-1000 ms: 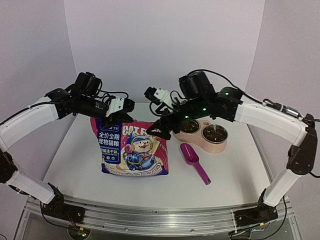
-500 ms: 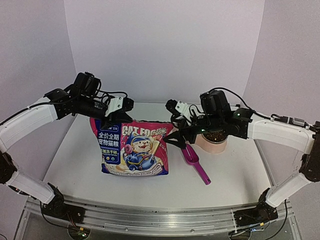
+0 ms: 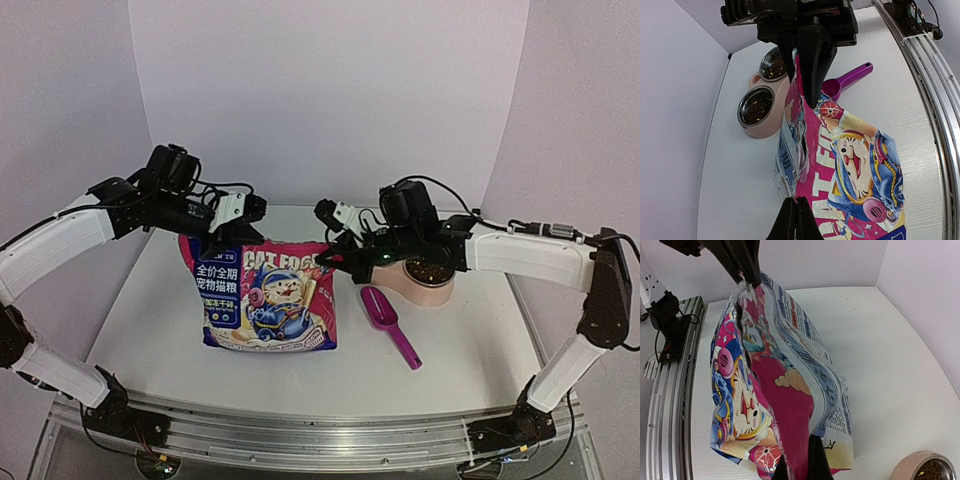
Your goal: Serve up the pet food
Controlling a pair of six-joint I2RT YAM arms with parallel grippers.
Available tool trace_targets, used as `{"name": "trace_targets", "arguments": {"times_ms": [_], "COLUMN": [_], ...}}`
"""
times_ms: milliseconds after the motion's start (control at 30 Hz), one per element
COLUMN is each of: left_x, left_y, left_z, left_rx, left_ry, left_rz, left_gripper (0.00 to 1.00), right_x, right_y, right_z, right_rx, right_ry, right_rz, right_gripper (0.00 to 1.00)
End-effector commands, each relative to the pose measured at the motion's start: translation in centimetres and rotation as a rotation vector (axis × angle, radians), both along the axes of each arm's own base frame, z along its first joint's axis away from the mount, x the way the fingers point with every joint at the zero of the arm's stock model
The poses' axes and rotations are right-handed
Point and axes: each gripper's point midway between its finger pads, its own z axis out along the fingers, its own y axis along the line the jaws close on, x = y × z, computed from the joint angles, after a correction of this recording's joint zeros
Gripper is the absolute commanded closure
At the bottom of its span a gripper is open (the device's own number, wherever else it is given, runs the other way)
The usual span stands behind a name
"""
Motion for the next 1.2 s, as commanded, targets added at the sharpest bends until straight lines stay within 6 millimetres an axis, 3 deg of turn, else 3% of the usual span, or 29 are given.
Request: {"name": "trace_targets", "arguments": {"times_ms": [0, 100, 133, 200, 233, 367, 500, 733, 867, 967, 1167], "left_x": [1.0, 0.7, 0.3, -0.5, -1.1, -3.4, -3.9, -0.7, 1.2, 0.8, 0.2], "left_y": [0.9, 0.7, 0.4, -0.6, -1.2, -3.4, -6.0, -7.6, -8.5, -8.9, -9.1], "left_z": [0.8, 0.9, 0.9, 2.0, 2.7, 3.4, 2.9, -0.2, 0.9, 1.4, -1.1], "left_rx": [0.012, 0.038, 0.044, 0.034, 0.029, 0.05, 0.057, 0.09, 0.033, 0.013, 0.098], "left_ry": [-0.02, 0.014, 0.034, 0.052, 0.051, 0.06, 0.106, 0.091, 0.043, 0.039, 0.114], "left_rz": [0.054, 0.031, 0.014, -0.009, -0.024, -0.081, -0.067, 0.024, 0.084, 0.046, 0.002], "left_gripper": [1.0, 0.99, 0.91, 0.55, 0.45, 0.33, 0.3, 0.31, 0.29, 0.29, 0.46], "right_x": [-0.7, -0.7, -0.7, -0.9, -1.0, -1.2, -1.3, -1.9, -2.4, -2.6, -2.6], "right_y": [1.3, 1.0, 0.8, 0.7, 0.6, 0.6, 0.7, 0.6, 0.3, 0.1, 0.0], "right_z": [5.6, 5.8, 5.8, 6.0, 6.1, 7.1, 7.7, 8.6, 9.2, 9.2, 9.5], "right_rx": [0.145, 0.148, 0.15, 0.152, 0.154, 0.169, 0.178, 0.199, 0.212, 0.21, 0.212], "right_ry": [-0.008, 0.028, 0.037, 0.041, 0.04, 0.031, 0.018, 0.014, 0.007, 0.004, -0.013], "right_rz": [0.066, 0.031, 0.02, 0.008, 0.003, -0.003, 0.004, 0.024, 0.035, 0.035, 0.036], "right_gripper": [1.0, 1.0, 1.0, 1.0, 1.0, 1.0, 1.0, 1.0, 1.0, 1.0, 1.0]}}
